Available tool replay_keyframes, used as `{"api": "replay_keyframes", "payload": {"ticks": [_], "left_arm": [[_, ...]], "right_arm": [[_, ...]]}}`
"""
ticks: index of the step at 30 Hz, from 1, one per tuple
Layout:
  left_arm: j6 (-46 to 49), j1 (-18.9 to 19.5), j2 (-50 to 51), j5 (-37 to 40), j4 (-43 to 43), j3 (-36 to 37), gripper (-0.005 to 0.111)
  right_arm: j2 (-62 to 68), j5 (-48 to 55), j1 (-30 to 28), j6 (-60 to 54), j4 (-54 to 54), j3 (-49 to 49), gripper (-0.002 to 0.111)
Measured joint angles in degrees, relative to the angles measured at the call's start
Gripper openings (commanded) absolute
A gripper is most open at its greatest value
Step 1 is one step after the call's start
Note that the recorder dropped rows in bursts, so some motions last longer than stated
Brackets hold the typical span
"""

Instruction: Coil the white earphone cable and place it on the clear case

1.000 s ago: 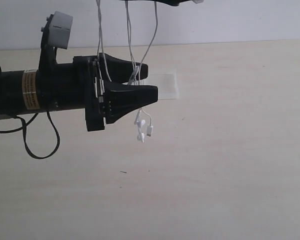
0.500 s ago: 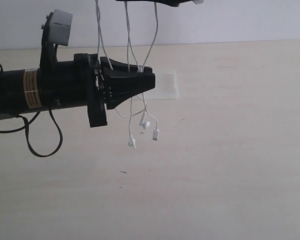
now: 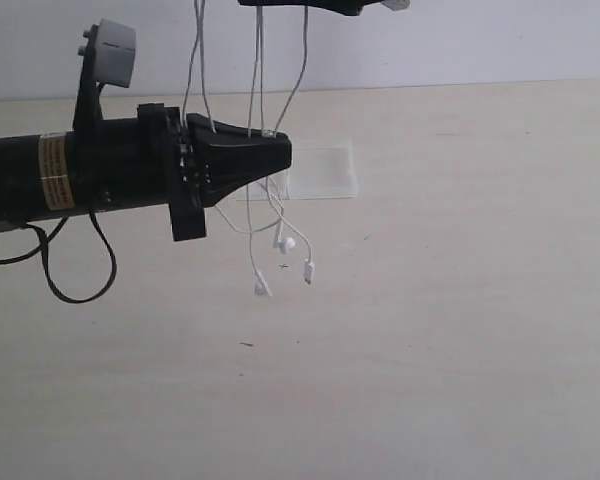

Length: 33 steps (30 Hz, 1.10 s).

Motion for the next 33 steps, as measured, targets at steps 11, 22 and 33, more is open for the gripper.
{"api": "replay_keyframes", "payload": {"ticks": [11, 22, 33], "left_arm": [[-6.2, 7.9, -5.6, 1.1, 3.6, -0.2, 0.000], [-16.3, 8.0, -11.3, 7.3, 12.4, -4.9, 0.000], [-23.6, 8.0, -12.6, 7.4, 20.9, -6.4, 0.000]], "right_arm": [[0.1, -0.3, -3.4, 5.2, 0.2, 0.6, 0.003], [0.1, -2.1, -3.5, 5.5, 1.0, 5.7, 0.030], [0.1, 1.9, -3.5, 5.5, 1.1, 6.6, 0.025]]}}
